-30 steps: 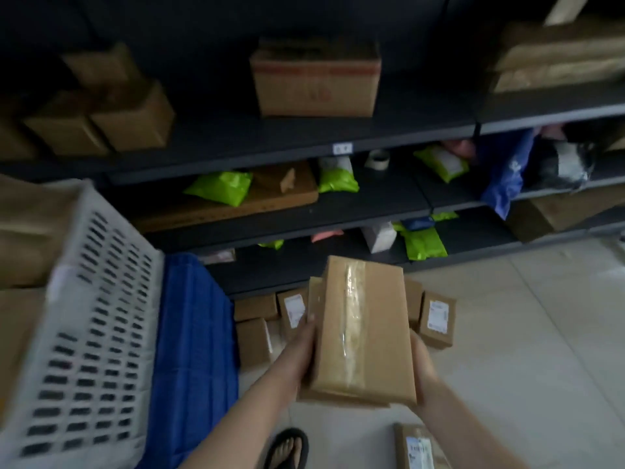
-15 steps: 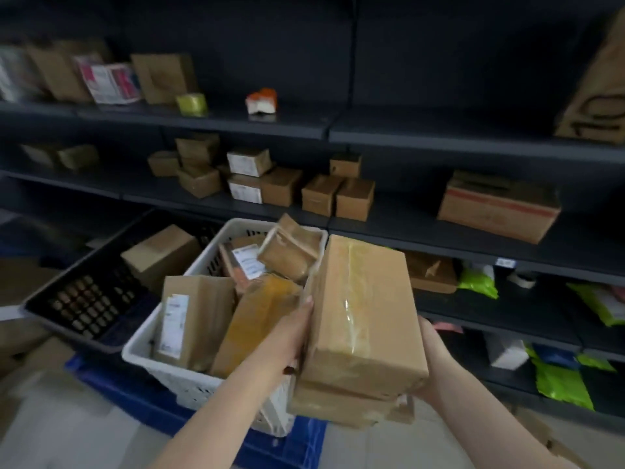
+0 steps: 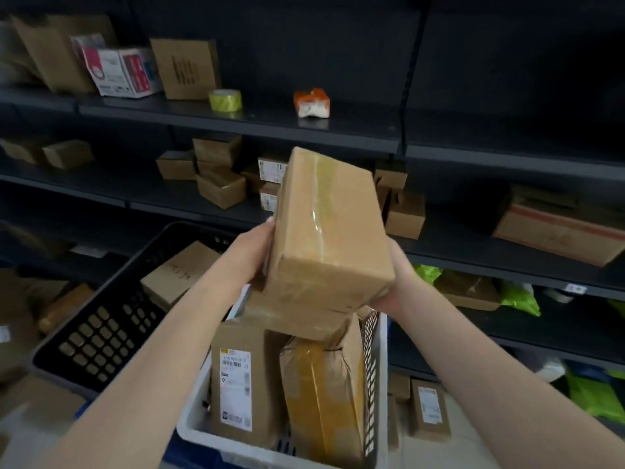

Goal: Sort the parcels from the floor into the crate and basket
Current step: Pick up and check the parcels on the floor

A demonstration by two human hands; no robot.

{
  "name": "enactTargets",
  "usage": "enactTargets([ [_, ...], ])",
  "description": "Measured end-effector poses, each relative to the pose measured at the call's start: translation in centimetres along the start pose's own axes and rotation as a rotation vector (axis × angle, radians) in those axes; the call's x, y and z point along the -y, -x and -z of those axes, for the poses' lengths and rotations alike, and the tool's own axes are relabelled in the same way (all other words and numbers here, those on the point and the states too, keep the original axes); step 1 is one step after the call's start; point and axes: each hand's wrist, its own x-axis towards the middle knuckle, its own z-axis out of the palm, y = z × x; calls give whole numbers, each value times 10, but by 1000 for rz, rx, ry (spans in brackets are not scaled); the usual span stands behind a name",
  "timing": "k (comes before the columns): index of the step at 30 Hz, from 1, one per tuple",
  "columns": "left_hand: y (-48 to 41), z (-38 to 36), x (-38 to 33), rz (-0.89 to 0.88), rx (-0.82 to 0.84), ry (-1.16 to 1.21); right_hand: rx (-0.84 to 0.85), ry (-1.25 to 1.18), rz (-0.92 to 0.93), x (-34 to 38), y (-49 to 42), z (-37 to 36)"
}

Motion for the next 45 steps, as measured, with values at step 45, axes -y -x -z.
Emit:
enactTargets([
  [45, 45, -340, 86, -649, 314, -816, -266, 1284, 63, 33, 86, 345],
])
